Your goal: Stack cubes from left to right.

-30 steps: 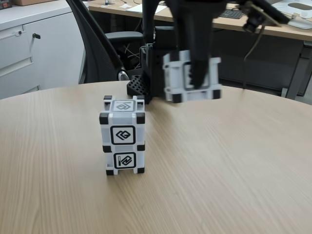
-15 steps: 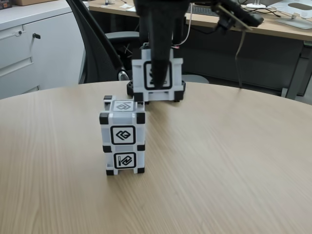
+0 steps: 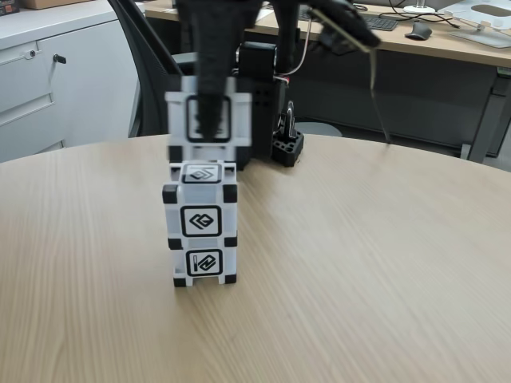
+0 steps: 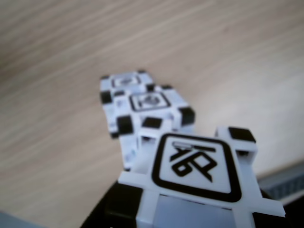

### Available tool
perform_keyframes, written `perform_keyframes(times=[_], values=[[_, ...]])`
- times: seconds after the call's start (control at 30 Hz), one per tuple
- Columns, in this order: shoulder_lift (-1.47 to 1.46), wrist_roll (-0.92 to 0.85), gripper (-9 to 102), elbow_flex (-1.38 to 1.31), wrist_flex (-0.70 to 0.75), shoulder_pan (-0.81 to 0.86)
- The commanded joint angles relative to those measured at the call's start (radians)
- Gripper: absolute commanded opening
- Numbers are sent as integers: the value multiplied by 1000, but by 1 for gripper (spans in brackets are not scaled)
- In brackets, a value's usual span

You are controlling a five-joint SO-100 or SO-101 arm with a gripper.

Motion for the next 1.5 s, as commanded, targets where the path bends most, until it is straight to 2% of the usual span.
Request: perform_keyframes(times=[0.0,0.6,0.97,1.47], values=[[37,-32,0,-21,-6,44],[20,-18,0,-6,-9,80],[15,48,0,-5,-9,58],[-118,55,0,-5,-9,58]])
